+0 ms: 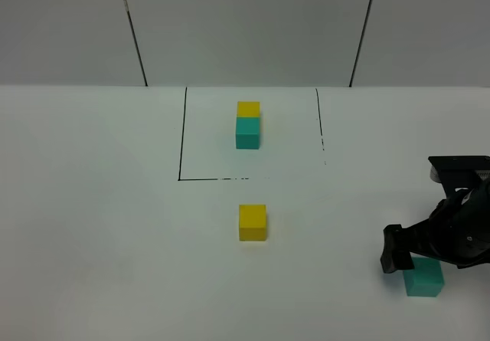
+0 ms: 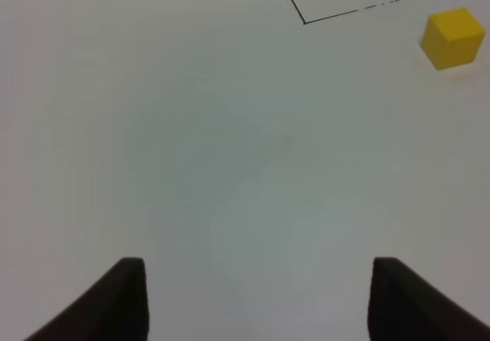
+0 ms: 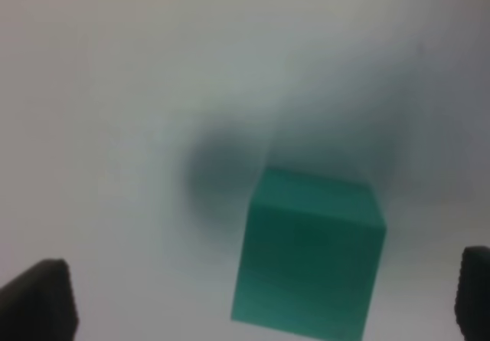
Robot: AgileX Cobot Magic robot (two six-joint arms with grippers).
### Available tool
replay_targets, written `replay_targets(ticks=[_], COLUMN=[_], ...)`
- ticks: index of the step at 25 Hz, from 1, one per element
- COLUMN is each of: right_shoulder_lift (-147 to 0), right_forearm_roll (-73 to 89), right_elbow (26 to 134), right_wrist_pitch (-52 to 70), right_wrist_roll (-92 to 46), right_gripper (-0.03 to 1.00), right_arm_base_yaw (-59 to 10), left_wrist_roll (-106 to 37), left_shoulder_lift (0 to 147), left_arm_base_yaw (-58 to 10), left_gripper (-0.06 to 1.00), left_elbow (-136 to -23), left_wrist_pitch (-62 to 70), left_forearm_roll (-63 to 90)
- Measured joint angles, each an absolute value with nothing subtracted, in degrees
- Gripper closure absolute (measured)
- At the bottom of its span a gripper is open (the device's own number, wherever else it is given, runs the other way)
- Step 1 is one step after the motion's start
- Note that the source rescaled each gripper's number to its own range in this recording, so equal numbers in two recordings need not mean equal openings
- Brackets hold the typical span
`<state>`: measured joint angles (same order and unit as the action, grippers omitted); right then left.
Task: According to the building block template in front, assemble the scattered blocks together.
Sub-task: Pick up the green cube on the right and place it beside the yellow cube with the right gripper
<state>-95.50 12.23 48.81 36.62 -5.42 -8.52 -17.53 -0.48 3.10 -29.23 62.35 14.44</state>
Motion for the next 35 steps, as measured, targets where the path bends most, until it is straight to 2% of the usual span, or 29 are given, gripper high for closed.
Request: replay_targets(ticks=[16, 17, 18, 19, 21, 23, 24, 30, 35], right_shoulder_lift=[-102.4, -102.4, -102.4, -102.4, -102.4, -102.4, -102.4, -102.3, -101.0], right_forearm_roll=[12.1, 12.1, 12.0, 12.0, 12.0, 12.0, 12.0, 12.0, 11.8], right_elbow=[49.1, 49.1, 49.1, 49.1, 49.1, 49.1, 49.1, 50.5, 60.4], right_wrist_pitch=[35.3, 35.3, 35.3, 35.3, 35.3, 35.5, 35.7, 38.1, 46.0], right_wrist_roll=[-2.9, -2.9, -2.9, -2.9, -2.8, -2.7, -2.5, -5.2, -17.6], right_gripper=[-0.02, 0.01, 0.08, 0.20, 0.50, 0.91, 0.97, 0.96, 0.96], right_arm_base_yaw=[-8.5, -8.5, -8.5, -8.5, -8.5, -8.5, -8.5, -8.6, -11.9], left_wrist_roll=[-17.5, -17.5, -17.5, -17.5, -17.5, -17.5, -17.6, -17.6, -17.6], left_shoulder_lift=[-0.5, -0.5, -0.5, -0.5, -0.5, -0.5, -0.5, -0.5, -0.5], left_arm_base_yaw=[3.1, 3.1, 3.1, 3.1, 3.1, 3.1, 3.1, 3.1, 3.1], left_gripper=[0.56, 0.56, 0.56, 0.56, 0.56, 0.56, 0.56, 0.56, 0.56], left_elbow=[-29.2, -29.2, -29.2, -29.2, -29.2, -29.2, -29.2, -29.2, -29.2], left_wrist_pitch=[62.4, 62.4, 62.4, 62.4, 62.4, 62.4, 62.4, 62.4, 62.4], left_forearm_roll=[14.4, 14.4, 14.4, 14.4, 14.4, 14.4, 14.4, 14.4, 14.4])
